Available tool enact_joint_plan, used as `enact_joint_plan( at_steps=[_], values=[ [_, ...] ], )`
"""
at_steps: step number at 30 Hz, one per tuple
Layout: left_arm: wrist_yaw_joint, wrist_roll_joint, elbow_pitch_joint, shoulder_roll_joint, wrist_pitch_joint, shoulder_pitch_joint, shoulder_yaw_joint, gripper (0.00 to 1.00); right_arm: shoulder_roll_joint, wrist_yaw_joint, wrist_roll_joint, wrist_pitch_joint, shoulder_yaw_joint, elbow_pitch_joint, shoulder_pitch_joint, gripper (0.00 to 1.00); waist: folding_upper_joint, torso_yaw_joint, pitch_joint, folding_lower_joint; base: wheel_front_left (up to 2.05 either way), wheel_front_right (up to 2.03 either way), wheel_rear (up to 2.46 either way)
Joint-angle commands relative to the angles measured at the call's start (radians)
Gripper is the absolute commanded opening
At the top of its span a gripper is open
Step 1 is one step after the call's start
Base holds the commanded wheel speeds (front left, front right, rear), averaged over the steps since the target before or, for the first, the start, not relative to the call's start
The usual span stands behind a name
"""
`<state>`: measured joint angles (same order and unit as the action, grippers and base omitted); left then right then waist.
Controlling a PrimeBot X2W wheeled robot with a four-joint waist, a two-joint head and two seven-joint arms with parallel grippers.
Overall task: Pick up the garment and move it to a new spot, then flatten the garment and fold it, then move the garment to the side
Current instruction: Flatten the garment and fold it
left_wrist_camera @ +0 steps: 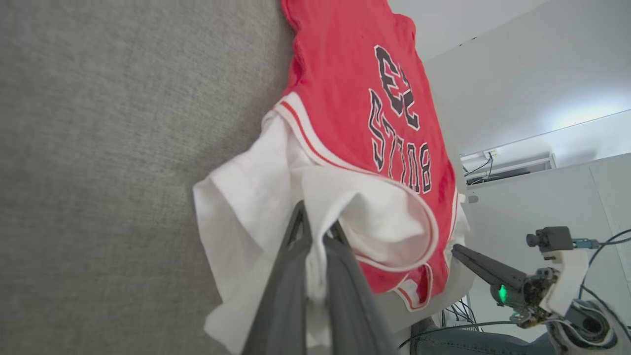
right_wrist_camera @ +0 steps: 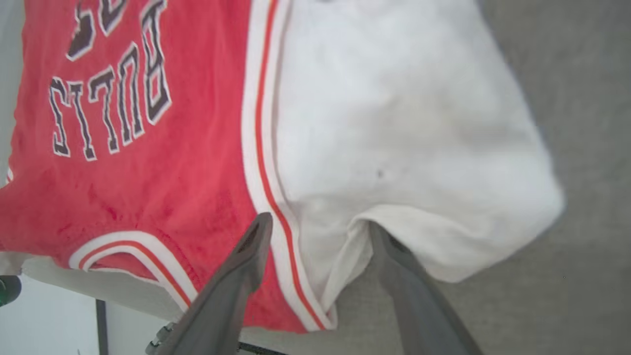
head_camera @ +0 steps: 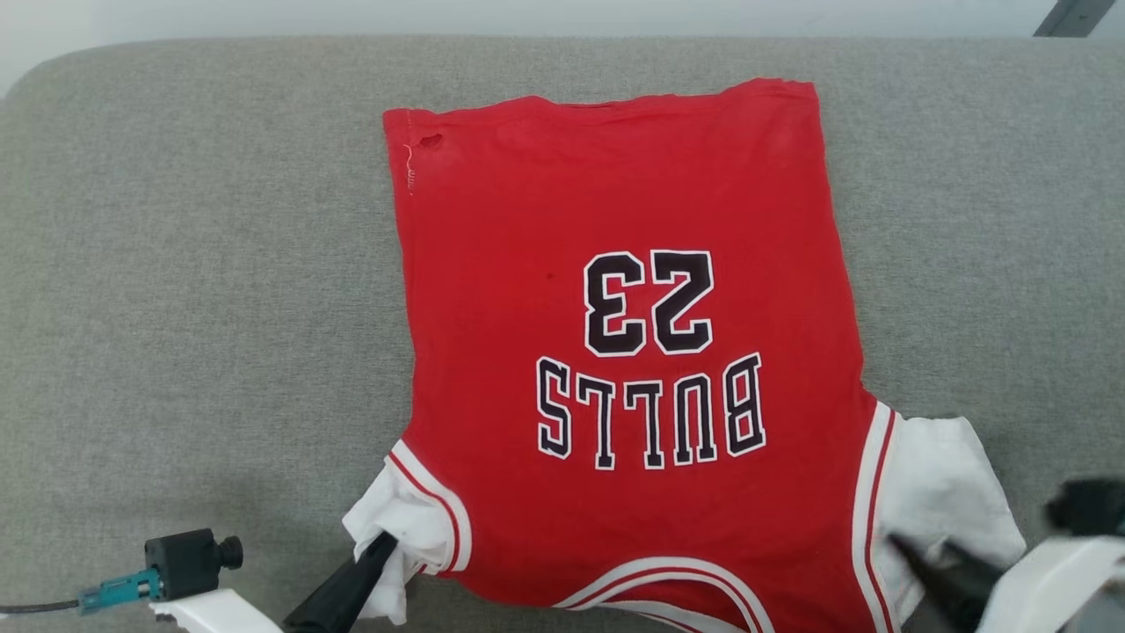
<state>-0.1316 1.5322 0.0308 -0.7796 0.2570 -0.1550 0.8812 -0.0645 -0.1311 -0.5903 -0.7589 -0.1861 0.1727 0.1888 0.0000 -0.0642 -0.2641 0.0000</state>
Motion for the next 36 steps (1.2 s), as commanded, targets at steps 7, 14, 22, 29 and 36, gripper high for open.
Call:
enact_joint_plan(
  at_steps=[7,14,22,29,36],
  values=[
    [0.002,-0.027,-0.046,-0.012,0.007,-0.01,-0.01,0.0,-0.106,0.0,-0.023,-0.26,-0.096,0.307,-0.097,1.0,0.0,-0.018,-0.023,0.0,0.0,0.0,0.0],
    [0.002,-0.059,-0.096,0.0,0.009,-0.074,0.012,0.0,-0.185,0.0,0.065,-0.365,-0.139,0.277,-0.483,1.0,0.0,-0.082,-0.082,0.0,0.0,0.0,0.0],
    [0.002,-0.072,-0.147,0.02,0.009,-0.143,0.031,0.0,-0.209,0.0,0.295,-0.326,-0.038,-0.1,-0.896,1.0,0.0,-0.164,-0.188,0.0,0.0,0.0,0.0],
    [0.002,-0.082,-0.168,0.048,0.009,-0.183,0.034,0.0,-0.198,0.0,0.477,-0.335,-0.019,-0.344,-1.111,1.0,0.0,-0.214,-0.278,0.0,0.0,0.0,0.0],
    [0.002,-0.088,-0.177,0.066,0.009,-0.217,0.045,0.0,-0.168,0.0,0.594,-0.336,-0.035,-0.493,-1.21,1.0,0.0,-0.232,-0.326,0.0,0.0,0.0,0.0]
  ],
)
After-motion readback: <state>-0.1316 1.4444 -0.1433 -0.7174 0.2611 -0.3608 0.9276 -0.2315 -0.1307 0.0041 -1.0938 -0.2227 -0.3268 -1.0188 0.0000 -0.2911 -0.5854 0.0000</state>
